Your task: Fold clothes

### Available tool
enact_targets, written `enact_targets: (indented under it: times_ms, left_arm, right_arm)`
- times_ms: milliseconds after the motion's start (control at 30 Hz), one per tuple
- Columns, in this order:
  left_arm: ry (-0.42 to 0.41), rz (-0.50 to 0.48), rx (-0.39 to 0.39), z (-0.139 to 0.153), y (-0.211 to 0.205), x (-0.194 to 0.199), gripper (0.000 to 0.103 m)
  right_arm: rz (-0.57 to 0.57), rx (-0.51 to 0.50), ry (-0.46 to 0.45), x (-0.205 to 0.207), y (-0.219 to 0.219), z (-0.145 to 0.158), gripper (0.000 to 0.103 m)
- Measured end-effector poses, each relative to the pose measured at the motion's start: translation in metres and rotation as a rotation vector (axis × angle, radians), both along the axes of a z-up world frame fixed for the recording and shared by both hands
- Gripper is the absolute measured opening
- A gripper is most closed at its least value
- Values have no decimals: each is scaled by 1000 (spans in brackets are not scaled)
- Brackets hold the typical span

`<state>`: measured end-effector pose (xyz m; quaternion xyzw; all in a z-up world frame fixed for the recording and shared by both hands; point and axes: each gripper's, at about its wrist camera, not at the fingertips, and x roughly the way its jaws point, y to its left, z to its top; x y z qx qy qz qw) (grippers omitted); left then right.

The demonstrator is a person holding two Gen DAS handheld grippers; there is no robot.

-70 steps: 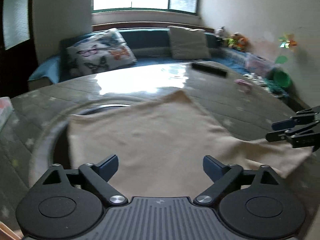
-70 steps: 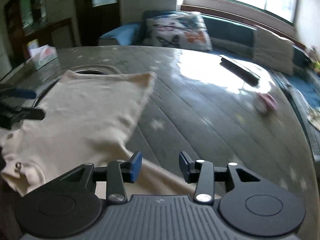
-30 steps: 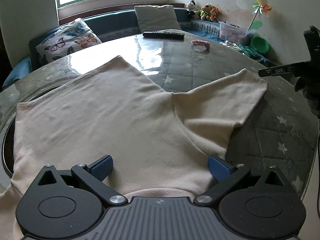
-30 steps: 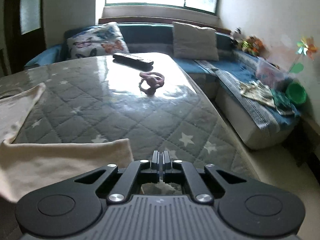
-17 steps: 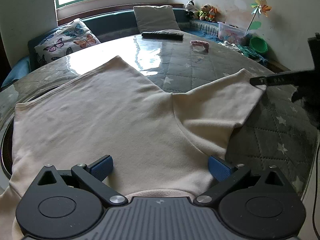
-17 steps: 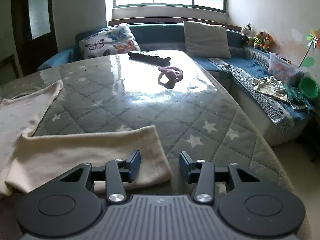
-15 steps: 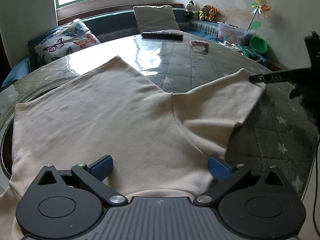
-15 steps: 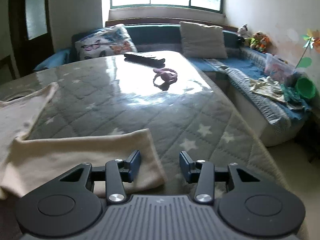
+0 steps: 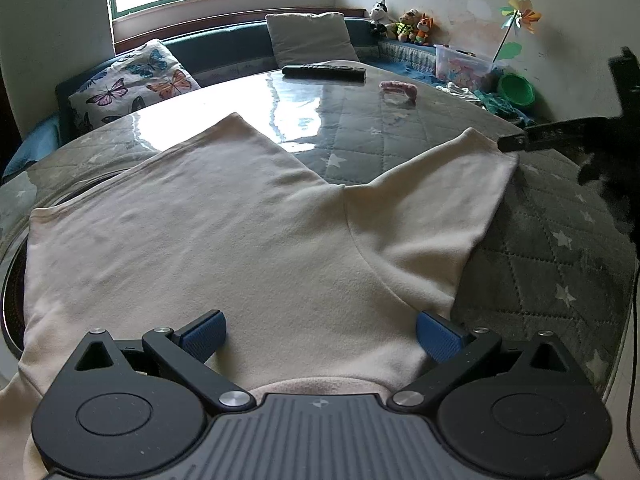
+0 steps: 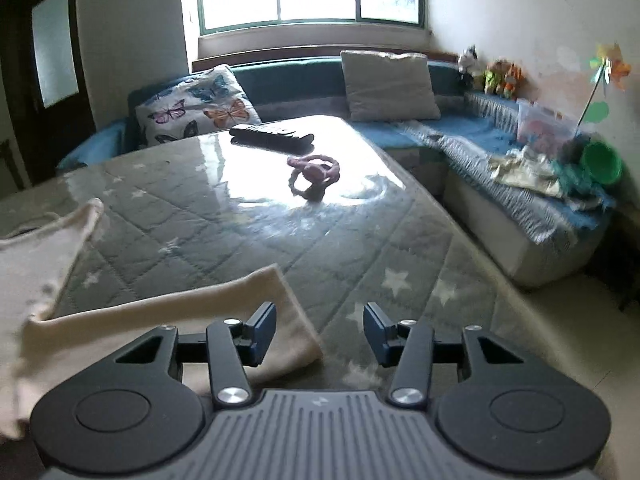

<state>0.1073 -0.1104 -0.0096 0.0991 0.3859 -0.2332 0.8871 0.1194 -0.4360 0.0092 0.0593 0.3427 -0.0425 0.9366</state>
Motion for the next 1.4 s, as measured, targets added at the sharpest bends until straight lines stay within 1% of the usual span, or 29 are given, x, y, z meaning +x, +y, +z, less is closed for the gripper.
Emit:
enact_targets:
  times_ms: [67, 100, 200, 300, 333, 400, 433, 500, 633, 767, 867, 1000, 1333, 1400]
  left_arm:
    - [1, 1, 0, 0, 0, 0, 103]
    - [1, 1, 1, 0, 0, 0, 103]
    - [3, 2, 4, 1, -1, 0, 103]
    - [6, 3, 5, 2, -1, 1, 103]
    - [7, 4, 6, 2, -1, 1, 103]
    - [7, 4, 7, 2, -1, 1, 103]
    - [7, 6, 7, 3, -1, 1, 103]
    - [5, 10, 6, 4, 0, 1, 103]
    - [0, 15, 8, 5, 2, 3, 103]
    - [5, 19, 10, 4, 2, 5, 103]
    - [4, 17, 8, 5, 4, 5, 103]
    - [16, 31, 3, 1, 8, 7, 103]
    - [-3, 43, 12, 1, 19, 1, 103]
    - [-6, 45, 14, 1, 21, 0, 103]
  right_arm:
    - [-1, 41, 10, -5, -2, -1, 47]
    - [2, 49, 17, -6, -2, -3, 42]
    - [0, 39, 22, -8, 1, -8, 37]
    - [-9, 35, 16, -7, 3, -9, 19]
    - [-12, 37, 15, -7, 3, -9, 16]
    - [-14, 39, 13, -5, 3, -9, 14]
    - [-15, 42, 11, -4, 3, -9, 9]
    - [-23, 53, 2, -3, 2, -8, 5]
    - [-37, 63, -28, -4, 0, 0, 4]
    - [-24, 50, -9, 2, 4, -2, 4]
    - [-12, 53, -23, 1, 9, 4, 4]
    - [44, 71, -78, -7, 25, 28, 4]
    - [225, 102, -207, -26, 79, 90, 4]
    - [276, 111, -231, -29, 97, 102, 4]
